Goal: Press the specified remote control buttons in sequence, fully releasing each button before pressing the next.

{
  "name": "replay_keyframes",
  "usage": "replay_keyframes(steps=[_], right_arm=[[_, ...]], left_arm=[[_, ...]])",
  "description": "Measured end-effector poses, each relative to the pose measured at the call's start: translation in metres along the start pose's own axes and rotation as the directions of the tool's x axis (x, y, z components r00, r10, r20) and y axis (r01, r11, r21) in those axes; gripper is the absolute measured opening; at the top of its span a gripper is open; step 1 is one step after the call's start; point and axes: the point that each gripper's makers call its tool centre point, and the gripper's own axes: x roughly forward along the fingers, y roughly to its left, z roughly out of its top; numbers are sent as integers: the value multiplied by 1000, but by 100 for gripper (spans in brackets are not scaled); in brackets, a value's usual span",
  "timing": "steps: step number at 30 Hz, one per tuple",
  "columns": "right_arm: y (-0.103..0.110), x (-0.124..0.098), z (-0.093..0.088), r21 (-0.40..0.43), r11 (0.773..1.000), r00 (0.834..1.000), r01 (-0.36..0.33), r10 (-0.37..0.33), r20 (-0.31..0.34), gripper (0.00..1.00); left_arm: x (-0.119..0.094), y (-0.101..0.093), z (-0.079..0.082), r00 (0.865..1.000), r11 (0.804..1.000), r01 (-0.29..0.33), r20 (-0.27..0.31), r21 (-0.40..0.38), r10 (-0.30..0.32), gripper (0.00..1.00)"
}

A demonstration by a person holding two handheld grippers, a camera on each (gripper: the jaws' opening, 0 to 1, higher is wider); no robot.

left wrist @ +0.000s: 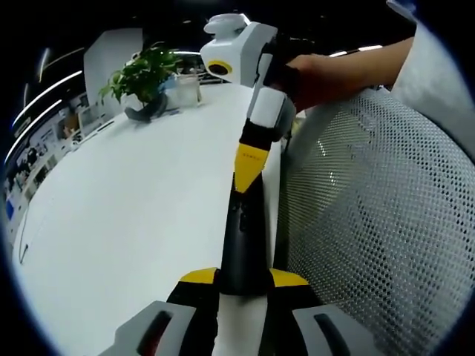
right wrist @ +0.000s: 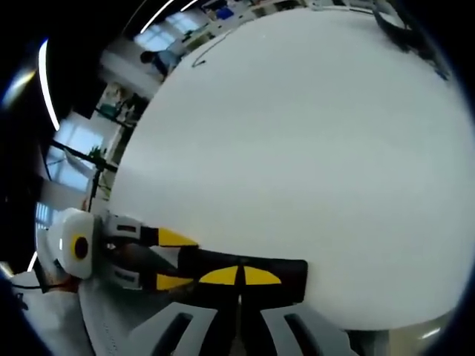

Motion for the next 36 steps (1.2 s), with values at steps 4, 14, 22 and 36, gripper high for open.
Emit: replay_keyframes(steps=[4, 14, 22, 36], right_arm=[[0, 2, -5, 11, 1000, 999, 7, -7, -32, 0], [-1, 4, -7, 7, 1000, 999, 8, -8, -43, 0], [-1, 4, -8, -9, 1000, 999, 17, -18, -44, 0], [-3, 4, -7, 34, 999, 999, -1, 2, -33, 0]], left_arm=[[0, 0, 0, 1000, 1000, 0, 0, 0, 0, 24], [0, 0, 0, 1000, 1000, 2, 5, 1, -2, 25], [0, 0, 0, 1000, 1000, 3, 5, 2, -3, 25], [0, 0, 0, 1000, 1000, 4, 4, 4, -4, 25]])
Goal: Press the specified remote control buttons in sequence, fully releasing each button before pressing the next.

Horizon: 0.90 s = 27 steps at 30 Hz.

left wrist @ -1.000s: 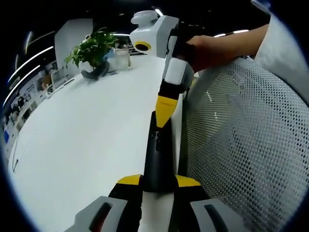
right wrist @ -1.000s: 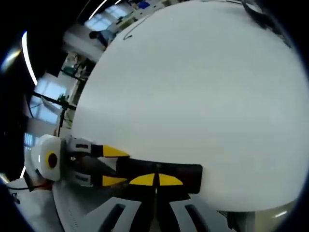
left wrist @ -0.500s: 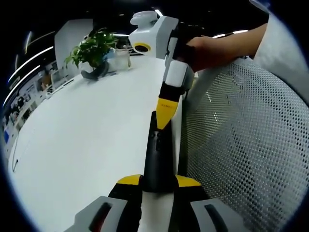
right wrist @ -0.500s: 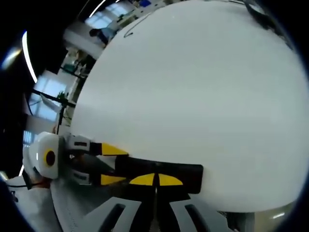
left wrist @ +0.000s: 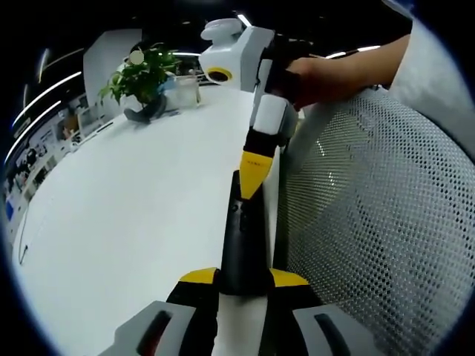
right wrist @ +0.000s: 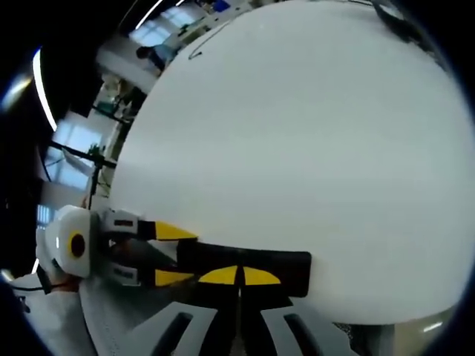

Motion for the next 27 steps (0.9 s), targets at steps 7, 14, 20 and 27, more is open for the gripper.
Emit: replay_keyframes(steps=[7, 14, 20, 27], right_arm=[[1, -1, 0, -3, 1000, 1000, -8, 8, -6, 0], [2, -2, -1, 13, 1000, 1000, -6, 6, -6, 0], [1, -3, -2, 33, 999, 1000, -4, 4, -9, 0], [1, -3, -5, 47, 999, 1000, 7, -5, -30, 0]], left_arm=[[0, 0, 0, 1000, 1000, -1, -1, -1, 1, 25], [0, 0, 0, 1000, 1000, -1, -1, 0, 1, 25], [0, 0, 0, 1000, 1000, -1, -2, 0, 1, 25], [0, 0, 0, 1000, 1000, -1, -2, -1, 1, 25]])
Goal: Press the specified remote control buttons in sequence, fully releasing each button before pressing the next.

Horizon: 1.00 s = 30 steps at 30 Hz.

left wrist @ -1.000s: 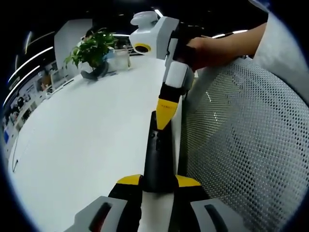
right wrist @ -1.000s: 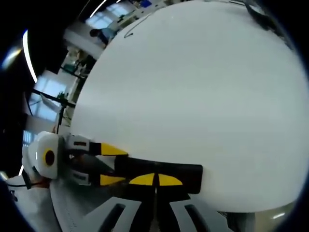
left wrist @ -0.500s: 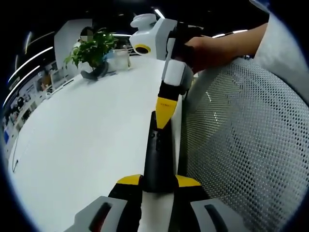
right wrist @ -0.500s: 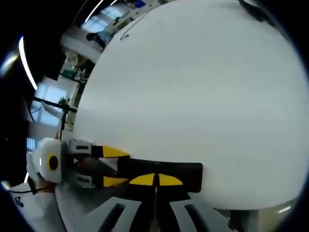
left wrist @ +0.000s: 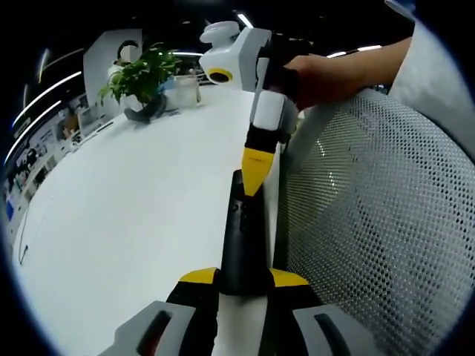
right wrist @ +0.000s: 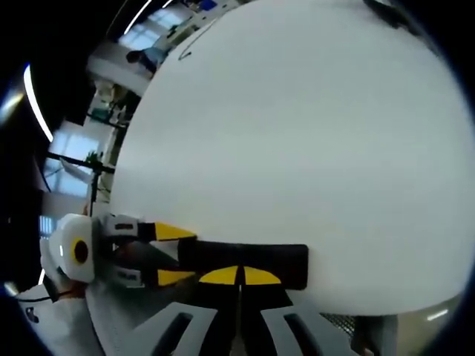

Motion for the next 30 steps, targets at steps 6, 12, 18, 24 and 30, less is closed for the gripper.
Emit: replay_keyframes(steps=[6, 12, 18, 24, 30], right_arm=[[-1, 0, -1, 1, 1000, 1000, 2, -2, -10, 0], [1, 1, -2, -52, 998, 999, 30, -31, -10, 0], [-1, 2, -2, -64, 997, 999, 36, -36, -9, 0], [-1, 2, 0, -60, 998, 1000, 29, -30, -4, 0], [0, 1, 0, -47, 999, 1000, 20, -21, -5, 0]], left_arm=[[0, 0, 0, 1000, 1000, 0, 0, 1, 0, 25], [0, 0, 0, 1000, 1000, 0, 1, 1, 0, 25], [0, 0, 0, 1000, 1000, 1, 0, 2, -1, 25], [0, 0, 0, 1000, 1000, 0, -1, 3, 0, 25], [-1, 0, 0, 1000, 1000, -1, -5, 4, 1, 25]])
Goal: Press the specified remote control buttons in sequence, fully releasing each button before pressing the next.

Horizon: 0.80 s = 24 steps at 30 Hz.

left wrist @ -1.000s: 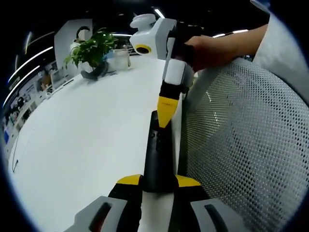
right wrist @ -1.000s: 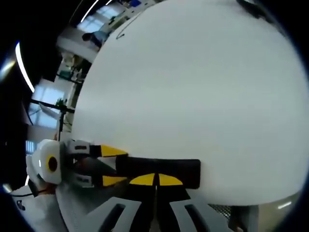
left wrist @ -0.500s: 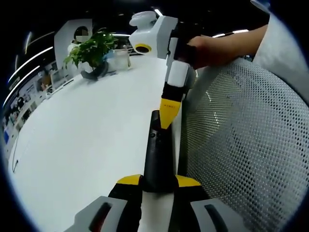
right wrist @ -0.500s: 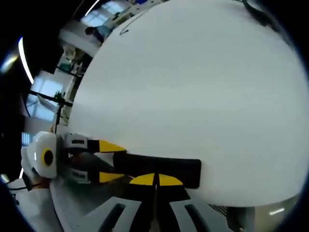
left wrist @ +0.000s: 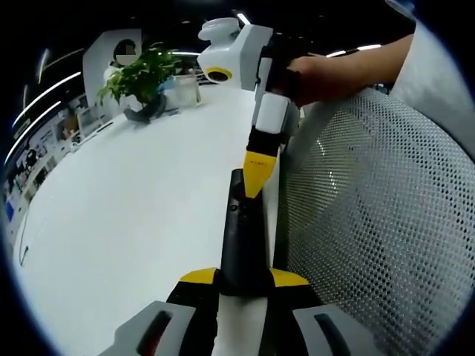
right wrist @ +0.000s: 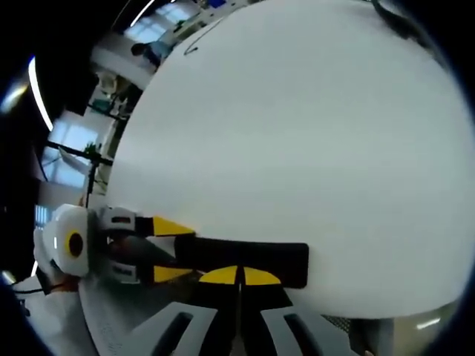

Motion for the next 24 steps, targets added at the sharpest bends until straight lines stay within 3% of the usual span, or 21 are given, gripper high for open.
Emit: replay_keyframes(steps=[6, 14, 24], right_arm=[[1, -1, -1, 35, 999, 1000, -12, 12, -8, 0], [-3, -3, -6, 23, 999, 998, 32, -31, -52, 0], [-5, -4, -6, 16, 999, 997, 51, -50, -51, 0]], left_arm=[[0, 1, 0, 1000, 1000, 2, -5, -1, -2, 25], [0, 1, -1, 1000, 1000, 4, -9, 4, -4, 24], [-1, 1, -2, 1000, 1000, 4, -13, 6, -4, 24]])
